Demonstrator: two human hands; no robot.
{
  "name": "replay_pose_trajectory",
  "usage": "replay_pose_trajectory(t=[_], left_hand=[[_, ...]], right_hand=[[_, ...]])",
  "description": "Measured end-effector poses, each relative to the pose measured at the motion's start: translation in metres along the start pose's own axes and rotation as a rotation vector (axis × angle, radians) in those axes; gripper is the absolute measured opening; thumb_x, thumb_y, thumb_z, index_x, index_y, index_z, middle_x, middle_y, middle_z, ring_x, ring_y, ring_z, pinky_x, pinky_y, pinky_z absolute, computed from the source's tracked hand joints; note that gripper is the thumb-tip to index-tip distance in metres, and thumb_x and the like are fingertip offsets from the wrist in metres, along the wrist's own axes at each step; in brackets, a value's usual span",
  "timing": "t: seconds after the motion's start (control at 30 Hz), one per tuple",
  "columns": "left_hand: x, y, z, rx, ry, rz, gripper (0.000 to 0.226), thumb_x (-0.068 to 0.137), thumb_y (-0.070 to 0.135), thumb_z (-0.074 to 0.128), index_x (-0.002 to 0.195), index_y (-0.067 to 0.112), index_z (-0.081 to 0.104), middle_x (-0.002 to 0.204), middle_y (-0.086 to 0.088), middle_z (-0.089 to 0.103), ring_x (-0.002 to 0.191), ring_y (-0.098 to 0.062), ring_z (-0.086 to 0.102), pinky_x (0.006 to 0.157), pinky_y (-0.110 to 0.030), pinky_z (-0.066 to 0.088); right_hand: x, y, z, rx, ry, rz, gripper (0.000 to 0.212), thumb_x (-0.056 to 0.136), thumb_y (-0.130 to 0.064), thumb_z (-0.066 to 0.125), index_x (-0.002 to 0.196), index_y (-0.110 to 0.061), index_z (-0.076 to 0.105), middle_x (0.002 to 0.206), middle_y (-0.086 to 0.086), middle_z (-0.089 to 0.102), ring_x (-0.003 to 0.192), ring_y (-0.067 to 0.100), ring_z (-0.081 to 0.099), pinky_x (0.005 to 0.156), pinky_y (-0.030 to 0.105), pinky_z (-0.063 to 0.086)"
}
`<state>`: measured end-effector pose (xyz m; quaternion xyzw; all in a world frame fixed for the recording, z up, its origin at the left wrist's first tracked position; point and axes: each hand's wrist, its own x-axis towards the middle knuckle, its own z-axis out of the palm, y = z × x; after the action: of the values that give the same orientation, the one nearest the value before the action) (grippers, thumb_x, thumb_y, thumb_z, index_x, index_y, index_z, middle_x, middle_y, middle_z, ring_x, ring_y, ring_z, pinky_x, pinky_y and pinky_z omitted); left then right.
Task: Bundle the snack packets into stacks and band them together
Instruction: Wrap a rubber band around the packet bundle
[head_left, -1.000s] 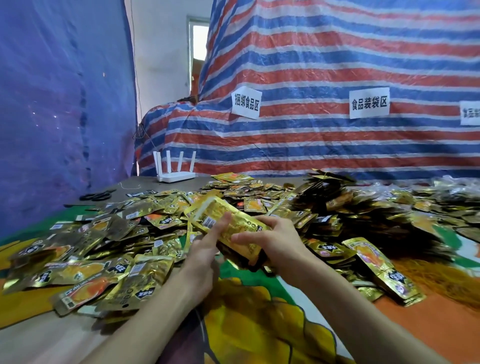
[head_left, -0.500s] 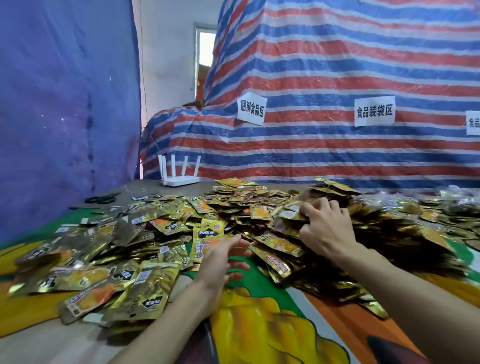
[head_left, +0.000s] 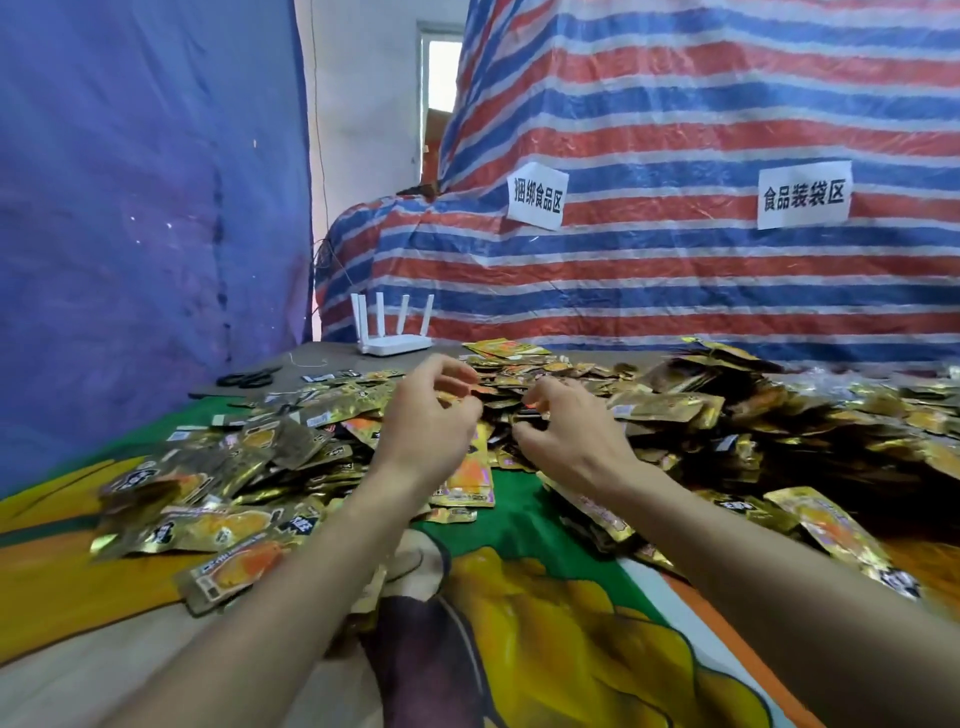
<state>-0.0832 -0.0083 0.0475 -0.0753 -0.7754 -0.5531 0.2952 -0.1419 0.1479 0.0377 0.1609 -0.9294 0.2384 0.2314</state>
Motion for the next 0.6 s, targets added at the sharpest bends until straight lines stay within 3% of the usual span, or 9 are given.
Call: replay_pose_trajectory(t=[0.07, 0.13, 0.23, 0.37, 0.5, 0.6], left_hand=[[0.025, -0.002, -0.024, 0.176, -0.042, -0.021, 0.018, 0.089, 0.005, 0.065, 0.098, 0.02, 0.061, 0.1, 0.001, 0.063, 0.091, -0.012, 0.06, 0.069, -0.025, 0.045], [0.046, -0.018, -0.045, 0.358, -0.073, -0.078, 0.028, 0.085, 0.003, 0.068, 0.108, 0.017, 0.06, 0.11, -0.004, 0.061, 0.098, -0.018, 0.058, 0.076, -0.03, 0.047], [0.065, -0.054, -0.065, 0.608, -0.18, -0.18, 0.057, 0.079, -0.002, 0.069, 0.13, 0.02, 0.054, 0.134, -0.009, 0.051, 0.118, -0.026, 0.054, 0.097, -0.043, 0.05], [0.086, -0.097, -0.076, 1.008, -0.294, -0.233, 0.087, 0.076, 0.014, 0.072, 0.151, 0.033, 0.033, 0.154, -0.007, 0.034, 0.143, -0.032, 0.032, 0.118, -0.051, 0.027], [0.105, -0.13, -0.072, 1.108, -0.33, -0.256, 0.107, 0.075, 0.029, 0.078, 0.159, 0.034, 0.012, 0.166, -0.01, 0.011, 0.152, -0.035, 0.012, 0.123, -0.056, 0.008], [0.119, -0.144, -0.063, 1.034, -0.277, -0.274, 0.108, 0.076, 0.028, 0.078, 0.159, 0.04, 0.008, 0.167, -0.014, 0.008, 0.153, -0.035, 0.013, 0.121, -0.06, 0.01]], right_hand=[[0.012, -0.012, 0.025, 0.081, -0.159, 0.078, 0.045, 0.085, -0.035, 0.062, 0.123, -0.012, 0.055, 0.107, 0.005, 0.063, 0.093, 0.022, 0.059, 0.077, 0.036, 0.051], [0.024, -0.018, 0.052, 0.096, -0.282, 0.169, 0.051, 0.085, -0.041, 0.06, 0.122, -0.008, 0.047, 0.108, 0.008, 0.06, 0.093, 0.023, 0.058, 0.077, 0.038, 0.052], [0.039, -0.017, 0.085, -0.015, -0.327, 0.288, 0.078, 0.087, -0.061, 0.057, 0.136, -0.002, 0.042, 0.131, 0.019, 0.054, 0.119, 0.036, 0.051, 0.094, 0.044, 0.047], [0.052, -0.016, 0.112, -0.112, -0.304, 0.417, 0.109, 0.077, -0.086, 0.051, 0.146, -0.002, 0.037, 0.147, 0.019, 0.044, 0.136, 0.04, 0.038, 0.108, 0.048, 0.036], [0.062, -0.021, 0.127, -0.012, -0.258, 0.485, 0.106, 0.072, -0.079, 0.068, 0.141, -0.004, 0.042, 0.143, 0.018, 0.047, 0.135, 0.037, 0.041, 0.109, 0.045, 0.036], [0.068, -0.024, 0.13, 0.15, -0.251, 0.55, 0.08, 0.069, -0.057, 0.086, 0.124, -0.009, 0.053, 0.129, 0.012, 0.06, 0.126, 0.035, 0.052, 0.106, 0.043, 0.042]])
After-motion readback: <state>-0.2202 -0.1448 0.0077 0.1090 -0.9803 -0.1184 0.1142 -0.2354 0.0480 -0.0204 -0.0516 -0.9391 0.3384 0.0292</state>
